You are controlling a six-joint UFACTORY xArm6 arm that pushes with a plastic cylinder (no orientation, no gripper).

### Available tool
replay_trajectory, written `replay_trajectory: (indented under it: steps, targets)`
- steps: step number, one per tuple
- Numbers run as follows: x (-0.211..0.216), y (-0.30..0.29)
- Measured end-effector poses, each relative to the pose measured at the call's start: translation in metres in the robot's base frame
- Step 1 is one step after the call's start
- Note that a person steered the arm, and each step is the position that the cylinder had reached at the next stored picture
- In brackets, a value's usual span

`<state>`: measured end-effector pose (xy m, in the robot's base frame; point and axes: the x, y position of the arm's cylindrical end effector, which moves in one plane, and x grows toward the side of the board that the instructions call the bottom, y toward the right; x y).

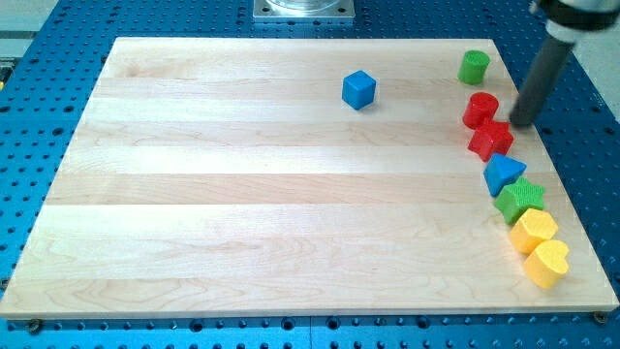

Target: Place the triangle to the left of the green star

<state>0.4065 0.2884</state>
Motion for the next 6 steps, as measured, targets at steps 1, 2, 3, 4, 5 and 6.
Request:
replay_trajectory:
  steps: [1, 2, 3, 4, 5, 6]
  targets:
    - [0.066, -0.025]
    - [0.066, -0.067]
    - [0.082, -0.092]
    - [0.121, -0.126]
    - [0.152, -0.126]
    - [0.097, -0.159]
